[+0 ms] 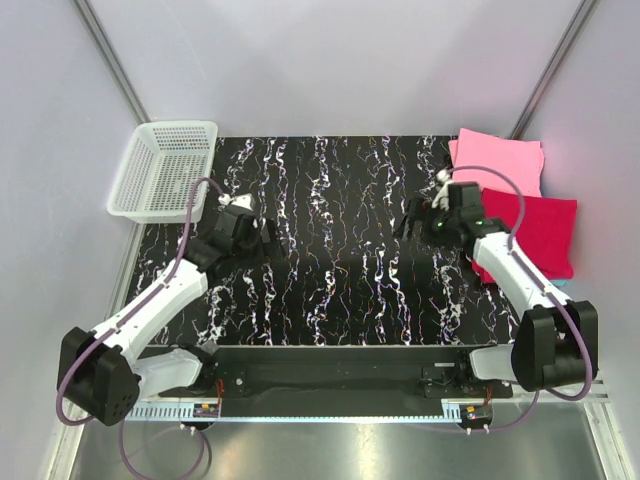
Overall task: Fold and stack the t-shirts
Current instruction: Neatly place the folded tshirt to the corner
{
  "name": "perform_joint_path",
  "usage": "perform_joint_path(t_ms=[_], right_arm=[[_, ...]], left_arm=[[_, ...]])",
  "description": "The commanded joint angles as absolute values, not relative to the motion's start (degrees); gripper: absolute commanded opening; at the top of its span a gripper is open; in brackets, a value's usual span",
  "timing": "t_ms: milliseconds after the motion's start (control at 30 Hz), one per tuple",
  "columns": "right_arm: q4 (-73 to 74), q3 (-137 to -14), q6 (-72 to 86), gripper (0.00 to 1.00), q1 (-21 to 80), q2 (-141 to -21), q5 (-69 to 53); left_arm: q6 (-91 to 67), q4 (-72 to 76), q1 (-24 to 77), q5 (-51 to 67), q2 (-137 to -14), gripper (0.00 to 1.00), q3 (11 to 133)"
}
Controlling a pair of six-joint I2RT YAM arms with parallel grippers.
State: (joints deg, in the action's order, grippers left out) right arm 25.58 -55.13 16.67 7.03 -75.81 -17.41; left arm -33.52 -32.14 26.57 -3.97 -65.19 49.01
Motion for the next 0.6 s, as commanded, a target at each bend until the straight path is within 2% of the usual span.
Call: perform_joint_path(t_ms=[0, 133, 400, 567], right_arm=[[18.92, -51.34, 18.37, 1.00, 13.16, -74.09, -15.03], [15.12, -47.03, 18.20, 1.00, 16.86, -74.00, -13.01], [14.50, -45.97, 17.93, 1.00, 19.86, -73.57, -12.04], [14.59, -45.53, 18.63, 1.00, 20.74, -72.86, -11.17]], left_arm=[[-34.11, -27.86, 29.44, -9.31, -65.56, 0.99, 48.51], [-33.49, -28.21, 31.20, -13.62, -64.78, 0.99, 48.16], [-31.64, -30.49, 31.55, -21.70, -63.54, 0.99, 49.22], [-31.47, -33.13, 31.46, -22.86, -64.25, 0.99, 51.59]])
